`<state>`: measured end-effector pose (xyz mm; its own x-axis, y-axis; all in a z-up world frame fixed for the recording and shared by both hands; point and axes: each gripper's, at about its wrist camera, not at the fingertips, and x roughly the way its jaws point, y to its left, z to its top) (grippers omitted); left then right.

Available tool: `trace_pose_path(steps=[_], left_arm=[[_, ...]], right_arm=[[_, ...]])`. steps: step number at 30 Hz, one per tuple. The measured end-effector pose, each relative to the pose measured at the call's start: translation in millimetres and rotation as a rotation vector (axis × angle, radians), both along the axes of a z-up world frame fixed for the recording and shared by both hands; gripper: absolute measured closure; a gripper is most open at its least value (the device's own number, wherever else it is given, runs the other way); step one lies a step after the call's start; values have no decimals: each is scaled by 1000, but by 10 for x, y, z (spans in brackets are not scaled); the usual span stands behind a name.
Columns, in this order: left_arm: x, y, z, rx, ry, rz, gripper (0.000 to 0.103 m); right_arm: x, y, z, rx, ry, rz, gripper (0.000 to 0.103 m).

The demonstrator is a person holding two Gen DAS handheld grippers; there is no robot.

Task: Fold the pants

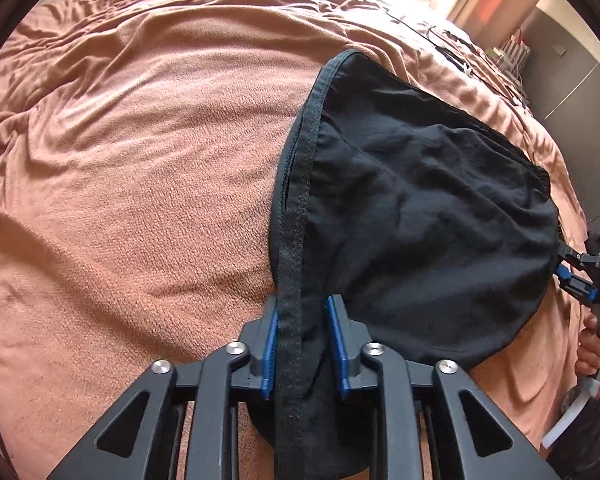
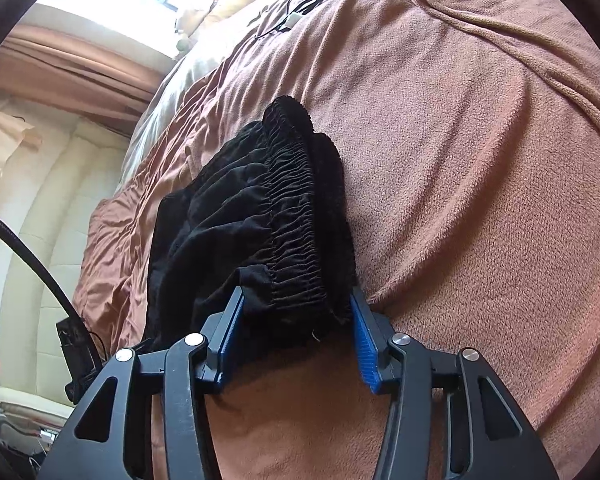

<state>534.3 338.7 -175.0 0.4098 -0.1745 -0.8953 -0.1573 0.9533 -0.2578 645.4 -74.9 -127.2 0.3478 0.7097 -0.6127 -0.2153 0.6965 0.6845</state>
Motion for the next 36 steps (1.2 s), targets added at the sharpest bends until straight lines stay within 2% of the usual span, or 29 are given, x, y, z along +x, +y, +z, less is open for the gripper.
trace_pose_path(steps=[1,2,5,6,7,8,10,13,16,27,36], left_arm=[[-9,-7,-8,-2,0,-7,52],[-11,-25,-12,10,-1,-12,48],[-9,-36,-46,24,-6,-19,47],[-5,-19,-53,17,-8,-11,51],[-8,2,-49,26,-9,2,67],[-8,22,-43,24,-8,9,73],[-7,48,-22,-26,-11,2,92],[-33,2,61,4,-18,-8,95],[-78,2,153,-5,-29,4,95],[-499,-95,506,-44,-45,-2,96],[-1060,-284,548,-56,-35,13,95]], right_arm=[[5,-8,-4,9,6,1,55],[15,-12,-9,14,11,3,55],[64,-31,-33,19,11,6,54],[76,-25,-38,21,8,4,54],[84,-20,-41,24,1,2,54],[81,-16,-39,24,-5,-1,54],[58,1,-23,18,-25,-3,64],[17,18,32,3,-60,5,75],[-33,1,82,7,-86,12,79],[-325,-222,204,33,-130,49,80],[-596,-398,216,11,-120,96,80]])
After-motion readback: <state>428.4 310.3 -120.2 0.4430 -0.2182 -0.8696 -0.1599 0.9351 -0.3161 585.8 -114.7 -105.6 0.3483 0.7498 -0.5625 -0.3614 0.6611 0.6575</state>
